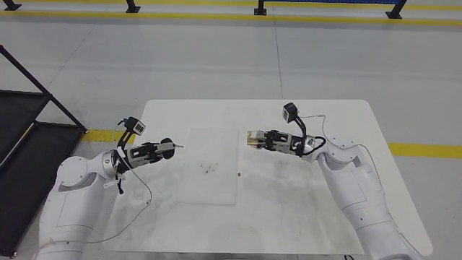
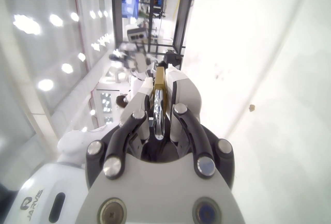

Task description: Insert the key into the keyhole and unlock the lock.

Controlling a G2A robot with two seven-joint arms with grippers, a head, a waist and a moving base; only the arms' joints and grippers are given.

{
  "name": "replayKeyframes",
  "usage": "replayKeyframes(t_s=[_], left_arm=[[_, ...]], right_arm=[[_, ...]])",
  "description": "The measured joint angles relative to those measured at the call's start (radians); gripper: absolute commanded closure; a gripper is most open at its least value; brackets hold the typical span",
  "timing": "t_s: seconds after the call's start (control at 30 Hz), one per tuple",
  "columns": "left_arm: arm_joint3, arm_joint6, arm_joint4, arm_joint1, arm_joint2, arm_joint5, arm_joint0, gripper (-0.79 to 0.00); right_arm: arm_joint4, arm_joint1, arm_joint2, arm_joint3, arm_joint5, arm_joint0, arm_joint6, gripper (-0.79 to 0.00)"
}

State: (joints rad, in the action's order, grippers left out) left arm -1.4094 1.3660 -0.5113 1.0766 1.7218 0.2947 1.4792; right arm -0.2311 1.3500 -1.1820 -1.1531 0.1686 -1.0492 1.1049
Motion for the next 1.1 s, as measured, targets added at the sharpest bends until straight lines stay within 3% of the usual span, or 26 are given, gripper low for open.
replayKeyframes(t_s=[0.4,0.63,1.1], left_arm=[[-0.046,-0.18,0.049,0.026,-0.188,0.097,0.042,0.0],[-0.076,-0.278,0.109,0.04,-0.288,0.154,0.05,0.0],[-0.146,-0.412,0.152,0.046,-0.354,0.206,0.097,0.0]], right_arm=[[-0.016,-0.01,0.013,-0.094,0.091,-0.144,-0.107,0.0],[-0.064,-0.02,0.007,-0.146,0.099,-0.217,-0.092,0.0],[-0.074,-0.047,-0.011,-0.26,0.101,-0.283,-0.022,0.0]])
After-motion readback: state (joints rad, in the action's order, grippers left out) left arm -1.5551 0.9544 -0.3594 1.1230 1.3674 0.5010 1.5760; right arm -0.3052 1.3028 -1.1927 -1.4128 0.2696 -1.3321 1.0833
